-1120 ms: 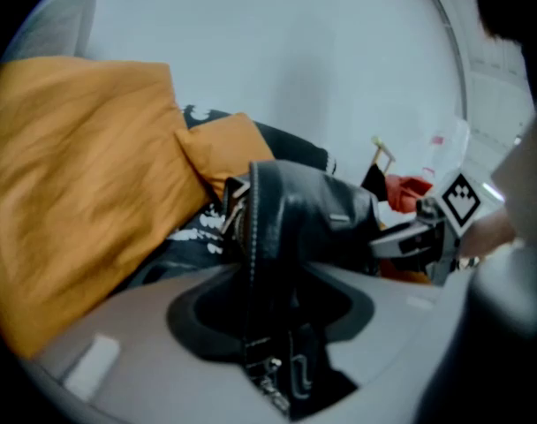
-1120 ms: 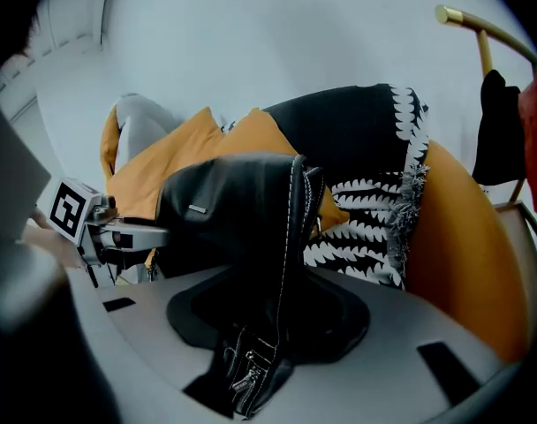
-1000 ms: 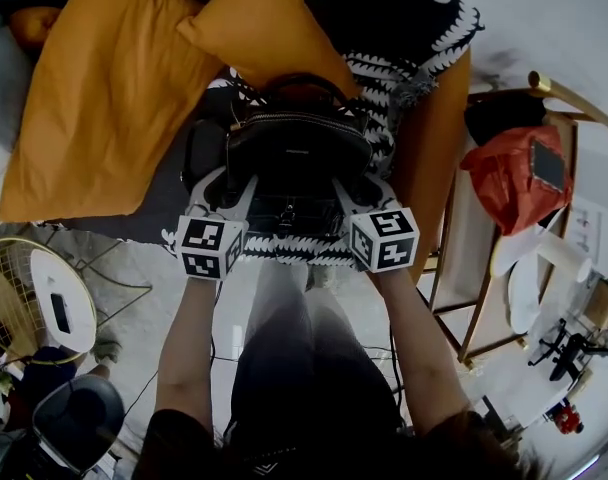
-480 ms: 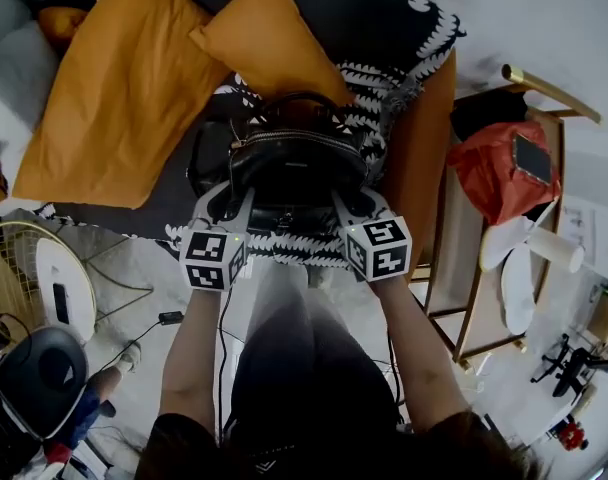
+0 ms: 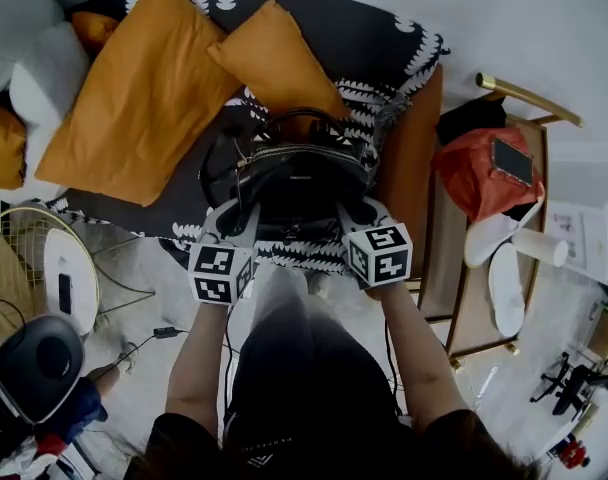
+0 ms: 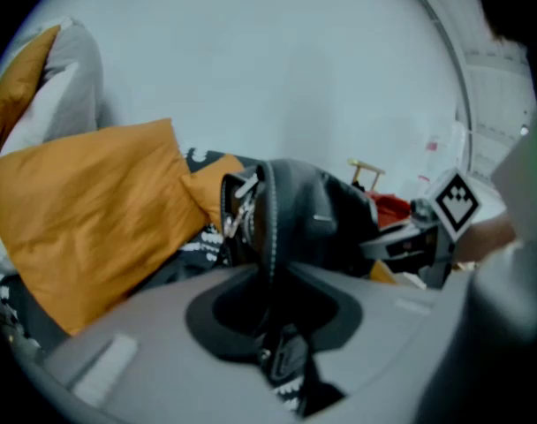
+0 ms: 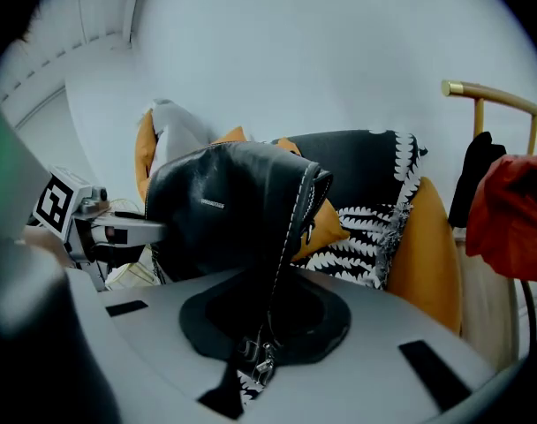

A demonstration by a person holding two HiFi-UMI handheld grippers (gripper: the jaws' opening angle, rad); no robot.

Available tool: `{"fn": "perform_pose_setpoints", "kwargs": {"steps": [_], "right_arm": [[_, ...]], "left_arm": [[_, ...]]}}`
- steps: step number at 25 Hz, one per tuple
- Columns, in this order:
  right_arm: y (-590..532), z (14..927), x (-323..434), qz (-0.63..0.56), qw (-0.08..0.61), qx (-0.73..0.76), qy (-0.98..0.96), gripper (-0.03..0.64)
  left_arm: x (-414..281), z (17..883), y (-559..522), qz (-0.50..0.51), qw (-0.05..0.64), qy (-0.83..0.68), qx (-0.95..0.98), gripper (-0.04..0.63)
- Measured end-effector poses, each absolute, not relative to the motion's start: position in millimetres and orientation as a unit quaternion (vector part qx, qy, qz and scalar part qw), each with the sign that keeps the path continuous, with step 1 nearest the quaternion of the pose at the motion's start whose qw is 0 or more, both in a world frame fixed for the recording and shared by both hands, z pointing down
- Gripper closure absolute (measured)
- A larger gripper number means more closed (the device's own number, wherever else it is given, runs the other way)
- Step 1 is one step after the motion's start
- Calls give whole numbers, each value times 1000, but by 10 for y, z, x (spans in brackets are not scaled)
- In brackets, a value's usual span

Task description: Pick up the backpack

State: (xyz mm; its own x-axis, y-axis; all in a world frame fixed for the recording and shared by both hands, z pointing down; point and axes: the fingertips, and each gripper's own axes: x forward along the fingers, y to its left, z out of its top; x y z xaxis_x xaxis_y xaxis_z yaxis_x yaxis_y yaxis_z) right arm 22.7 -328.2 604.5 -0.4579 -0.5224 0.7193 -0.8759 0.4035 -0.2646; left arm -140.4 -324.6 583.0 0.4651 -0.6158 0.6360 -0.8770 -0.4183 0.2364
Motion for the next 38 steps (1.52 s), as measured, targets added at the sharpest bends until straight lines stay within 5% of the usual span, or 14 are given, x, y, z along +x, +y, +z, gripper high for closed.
{"fn": "perform_pose_setpoints", "kwargs": {"steps": [38], "right_arm": [[-3065,3804,251,230,154,476,-835,591]], "left_arm": [[-1391,3662,-2983,156,166,-502,835,529]]}}
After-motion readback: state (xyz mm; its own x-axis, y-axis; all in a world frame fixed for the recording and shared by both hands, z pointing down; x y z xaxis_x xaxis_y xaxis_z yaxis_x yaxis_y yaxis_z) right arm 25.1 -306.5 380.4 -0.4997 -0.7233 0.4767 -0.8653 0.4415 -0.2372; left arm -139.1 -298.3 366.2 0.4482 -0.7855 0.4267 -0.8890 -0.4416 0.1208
